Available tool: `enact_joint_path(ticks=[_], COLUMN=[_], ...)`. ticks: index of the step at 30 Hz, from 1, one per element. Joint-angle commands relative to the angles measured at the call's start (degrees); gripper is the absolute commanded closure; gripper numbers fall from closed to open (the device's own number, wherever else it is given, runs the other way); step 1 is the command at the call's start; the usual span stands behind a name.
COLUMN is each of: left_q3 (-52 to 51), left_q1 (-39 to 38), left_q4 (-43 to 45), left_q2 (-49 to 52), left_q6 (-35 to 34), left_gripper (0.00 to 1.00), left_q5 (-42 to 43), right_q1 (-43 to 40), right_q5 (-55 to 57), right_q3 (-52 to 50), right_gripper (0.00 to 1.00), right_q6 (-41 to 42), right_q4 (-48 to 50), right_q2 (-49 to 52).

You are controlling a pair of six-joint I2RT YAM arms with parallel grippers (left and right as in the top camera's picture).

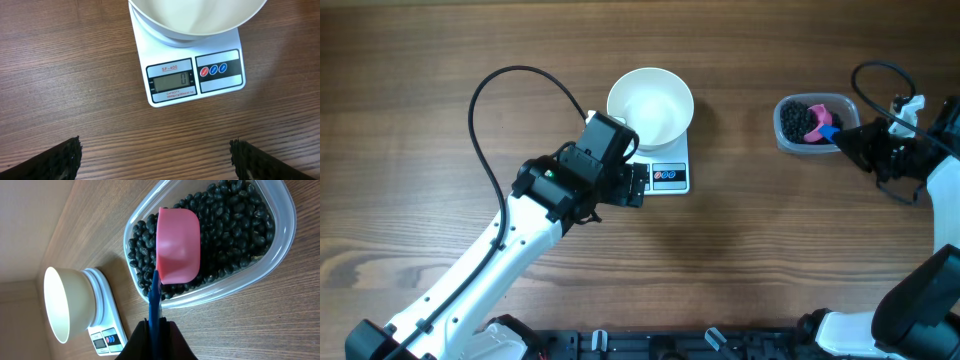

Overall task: Scoop item into bowl and weigh 150g on scale
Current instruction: 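Drag the scoop through the beans and lift it filled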

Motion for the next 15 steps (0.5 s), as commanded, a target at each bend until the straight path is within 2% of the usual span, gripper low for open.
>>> enact_joint_path(ticks=[1,15], left_q3=[-0.5,-0.5], left_q1=[0.5,0.5], left_q4=[0.2,0.2], left_q2=[0.5,0.5], left_q6=[0.9,0.9], left_gripper=[0.0,0.0], left_q5=[0.3,0.3], right_q1=[0.0,-4.3], right_q5=[-3.1,-7.8], right_q3=[-0.2,-0.2], right_gripper=[0.96,0.96], right_q6=[0.5,3.4], right_q4=[-0.2,0.3], right_q2=[0.4,0.4])
